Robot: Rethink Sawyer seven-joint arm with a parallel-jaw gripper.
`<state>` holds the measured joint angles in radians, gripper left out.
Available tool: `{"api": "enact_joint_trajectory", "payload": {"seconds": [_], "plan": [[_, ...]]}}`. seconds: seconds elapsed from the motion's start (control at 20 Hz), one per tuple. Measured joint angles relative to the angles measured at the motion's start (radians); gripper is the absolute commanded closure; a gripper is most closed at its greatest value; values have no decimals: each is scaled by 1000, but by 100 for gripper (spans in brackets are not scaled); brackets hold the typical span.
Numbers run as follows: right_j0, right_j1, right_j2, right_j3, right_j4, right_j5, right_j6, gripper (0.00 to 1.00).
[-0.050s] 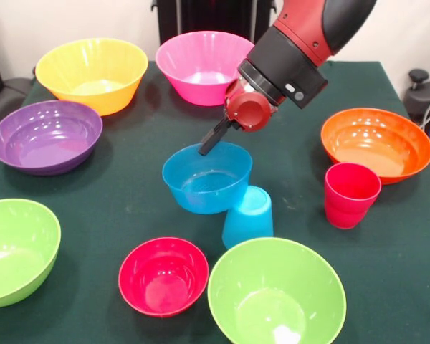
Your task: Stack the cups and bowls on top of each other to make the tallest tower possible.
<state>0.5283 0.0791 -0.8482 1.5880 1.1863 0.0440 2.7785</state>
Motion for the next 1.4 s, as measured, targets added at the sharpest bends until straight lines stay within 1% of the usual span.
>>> {"api": "enact_joint_trajectory", "payload": {"seconds": [0.35, 0.6, 0.8, 1.1, 1.4], "plan": [[0, 21, -33, -31, 0, 25, 0, 100], [-2, 49, -74, -77, 0, 84, 16, 100], [-7, 70, -109, -118, -1, 143, 44, 100], [-22, 94, -163, -178, -1, 227, 124, 100], [-24, 99, -180, -204, -1, 269, 167, 100]]}}
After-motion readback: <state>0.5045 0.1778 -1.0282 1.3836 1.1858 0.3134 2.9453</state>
